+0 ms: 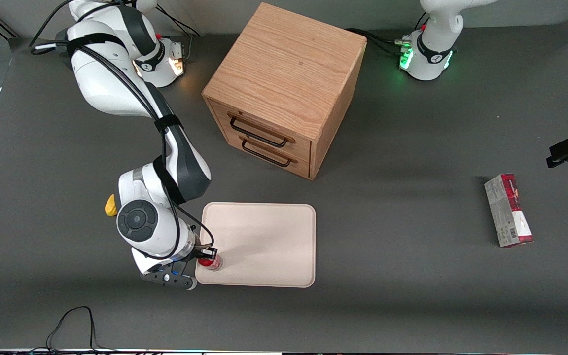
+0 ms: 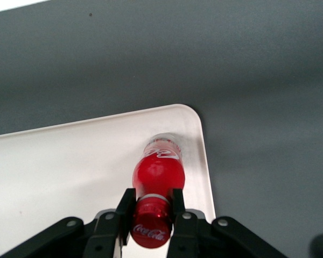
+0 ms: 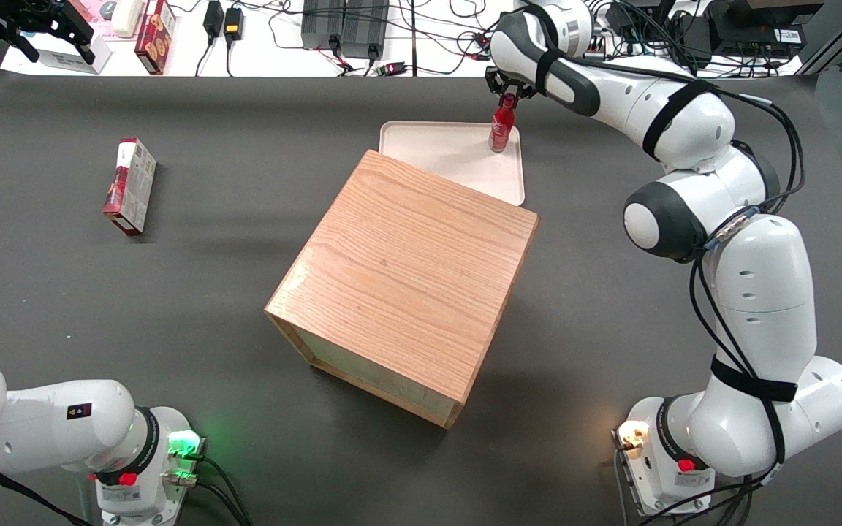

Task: Place coke bottle on tray
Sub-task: 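Carry the bottle over the white tray and lower it onto the tray, then open the right gripper, release the bottle, and raise the arm away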

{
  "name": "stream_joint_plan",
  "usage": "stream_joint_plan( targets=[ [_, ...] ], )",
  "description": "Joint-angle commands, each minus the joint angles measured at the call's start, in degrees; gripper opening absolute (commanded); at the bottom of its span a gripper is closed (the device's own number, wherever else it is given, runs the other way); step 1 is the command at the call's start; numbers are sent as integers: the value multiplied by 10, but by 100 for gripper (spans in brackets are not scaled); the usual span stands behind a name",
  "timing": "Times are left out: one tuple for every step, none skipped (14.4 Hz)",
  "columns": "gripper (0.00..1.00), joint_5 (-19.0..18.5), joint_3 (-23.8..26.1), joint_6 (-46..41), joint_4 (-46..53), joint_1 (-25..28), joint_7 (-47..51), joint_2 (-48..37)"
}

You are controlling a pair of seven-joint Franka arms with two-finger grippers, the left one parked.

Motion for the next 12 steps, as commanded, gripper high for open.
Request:
stream_joint_plan(
  targets=[
    [100, -13, 0, -3, 24, 3, 11, 8],
    [100, -13, 0, -3, 24, 3, 13, 8],
    [100, -13, 0, -4, 24, 3, 13, 8],
    [100, -14, 0, -4, 24, 3, 13, 7],
    [100, -14, 0, -7, 23, 3, 12, 5],
    [100, -14, 0, -11, 24, 2, 9, -1],
    [100, -13, 0, -16, 21, 2, 8, -9],
    [100, -13, 0, -46, 4, 2, 7, -30],
    [100, -13, 1, -77, -23, 0, 1, -62],
    [100, -7, 0, -95, -66, -3, -33, -106],
    [100, -6, -3, -105, -124, -4, -65, -160],
    [100, -4, -6, -102, -208, -7, -89, -226]
  ],
)
